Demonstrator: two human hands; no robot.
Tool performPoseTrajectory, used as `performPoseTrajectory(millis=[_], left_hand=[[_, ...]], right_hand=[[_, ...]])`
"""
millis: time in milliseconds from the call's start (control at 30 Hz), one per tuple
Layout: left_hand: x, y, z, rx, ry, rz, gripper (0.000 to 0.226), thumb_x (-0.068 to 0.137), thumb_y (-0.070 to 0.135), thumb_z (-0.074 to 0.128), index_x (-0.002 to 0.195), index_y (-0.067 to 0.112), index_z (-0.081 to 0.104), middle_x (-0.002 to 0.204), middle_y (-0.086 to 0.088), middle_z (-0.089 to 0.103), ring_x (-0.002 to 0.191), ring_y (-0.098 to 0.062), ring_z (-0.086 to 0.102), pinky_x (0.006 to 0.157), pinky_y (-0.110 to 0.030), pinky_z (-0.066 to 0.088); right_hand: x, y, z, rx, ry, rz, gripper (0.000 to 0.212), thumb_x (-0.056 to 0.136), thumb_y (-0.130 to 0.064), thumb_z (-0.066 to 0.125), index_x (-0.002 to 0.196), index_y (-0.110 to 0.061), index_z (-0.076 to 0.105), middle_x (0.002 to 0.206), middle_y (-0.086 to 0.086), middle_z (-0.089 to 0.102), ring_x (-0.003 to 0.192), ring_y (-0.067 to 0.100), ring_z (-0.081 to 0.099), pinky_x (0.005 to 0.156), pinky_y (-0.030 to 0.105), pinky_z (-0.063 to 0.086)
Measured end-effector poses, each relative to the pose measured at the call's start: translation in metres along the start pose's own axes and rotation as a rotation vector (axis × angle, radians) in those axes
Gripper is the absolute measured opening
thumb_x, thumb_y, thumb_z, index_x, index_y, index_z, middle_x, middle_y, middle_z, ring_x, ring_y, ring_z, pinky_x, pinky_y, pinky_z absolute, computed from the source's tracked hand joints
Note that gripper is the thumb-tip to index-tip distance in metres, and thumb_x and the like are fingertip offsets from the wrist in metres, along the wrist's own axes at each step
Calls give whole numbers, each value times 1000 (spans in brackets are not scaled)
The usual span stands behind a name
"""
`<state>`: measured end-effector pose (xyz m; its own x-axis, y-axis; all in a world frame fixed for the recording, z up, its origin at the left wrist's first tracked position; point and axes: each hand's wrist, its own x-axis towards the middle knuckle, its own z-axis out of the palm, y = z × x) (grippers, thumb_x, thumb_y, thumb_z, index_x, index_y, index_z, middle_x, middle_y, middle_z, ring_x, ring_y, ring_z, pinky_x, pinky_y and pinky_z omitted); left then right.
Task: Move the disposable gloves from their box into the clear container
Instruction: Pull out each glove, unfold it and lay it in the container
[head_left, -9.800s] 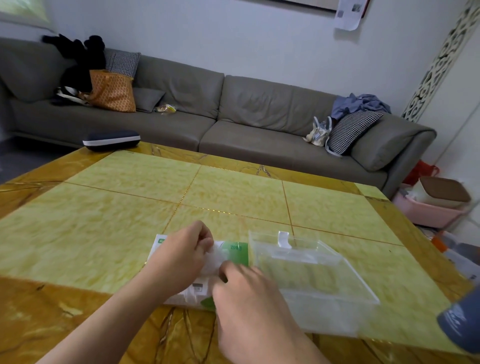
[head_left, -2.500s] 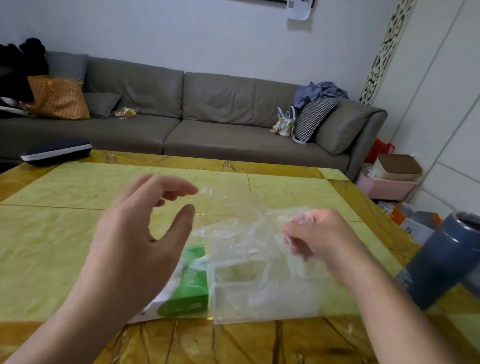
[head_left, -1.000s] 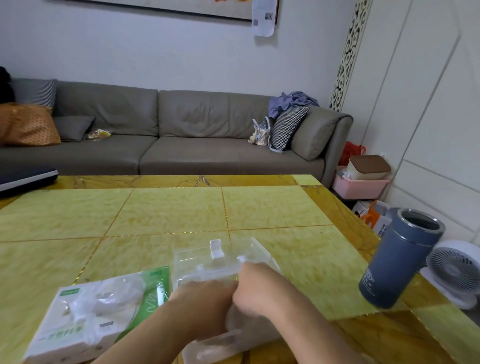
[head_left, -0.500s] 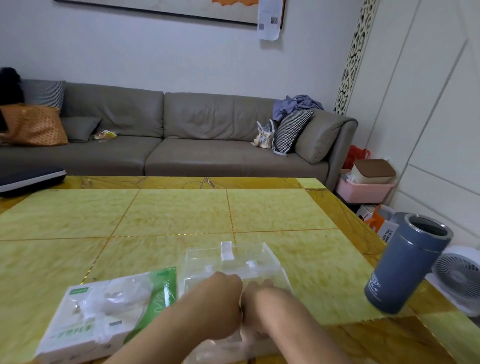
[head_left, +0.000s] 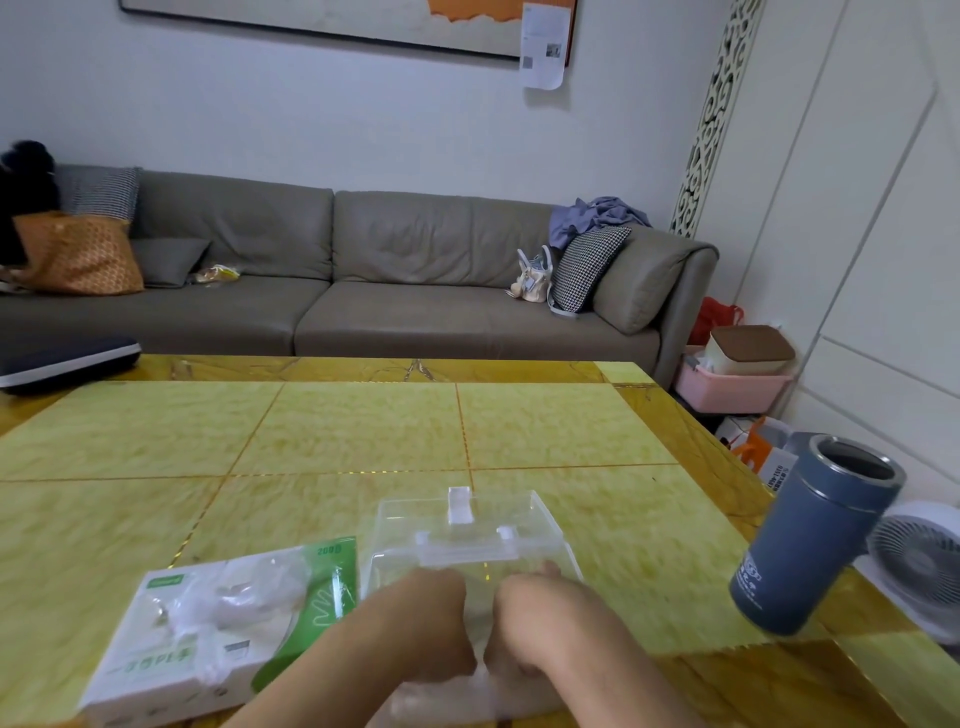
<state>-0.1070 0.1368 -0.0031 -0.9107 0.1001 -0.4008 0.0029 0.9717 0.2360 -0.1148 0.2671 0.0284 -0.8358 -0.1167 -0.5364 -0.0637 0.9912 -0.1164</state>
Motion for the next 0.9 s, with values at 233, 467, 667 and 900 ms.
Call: performPoseTrajectory(millis=[233, 467, 667, 900], left_hand=[[-2, -8, -1, -1, 88, 36, 36, 92, 32, 58, 123, 16, 63, 123, -5, 65, 105, -25, 69, 84, -34, 57], [-9, -10, 1, -67, 263, 46, 22, 93, 30, 48, 100, 18, 65, 102, -4, 67, 89, -26, 69, 79, -41, 59], [-24, -22, -7, -387, 452, 173, 23, 88, 23, 49, 86, 23, 72, 76, 6, 72, 68, -9, 67, 68, -32, 57], [-67, -82, -28, -624, 710, 178, 16, 94, 18, 66, 95, 34, 71, 83, 23, 69, 74, 0, 66, 67, -14, 50]], right_hand=[[-4, -1, 11, 9, 133, -34, 38, 97, -12, 54, 134, -8, 63, 145, 13, 52, 136, 28, 51, 104, 34, 45], [-14, -11, 6, -58, 318, -111, 12, 91, -11, 55, 87, -19, 48, 119, 9, 67, 111, 32, 68, 76, 31, 43], [-17, -23, 2, -2, 459, -203, 20, 93, -18, 49, 75, -23, 41, 84, 0, 50, 86, 32, 61, 67, 34, 41], [-20, -39, 4, 114, 594, -201, 20, 90, -20, 48, 88, -27, 67, 84, -10, 63, 75, 15, 64, 66, 32, 56]])
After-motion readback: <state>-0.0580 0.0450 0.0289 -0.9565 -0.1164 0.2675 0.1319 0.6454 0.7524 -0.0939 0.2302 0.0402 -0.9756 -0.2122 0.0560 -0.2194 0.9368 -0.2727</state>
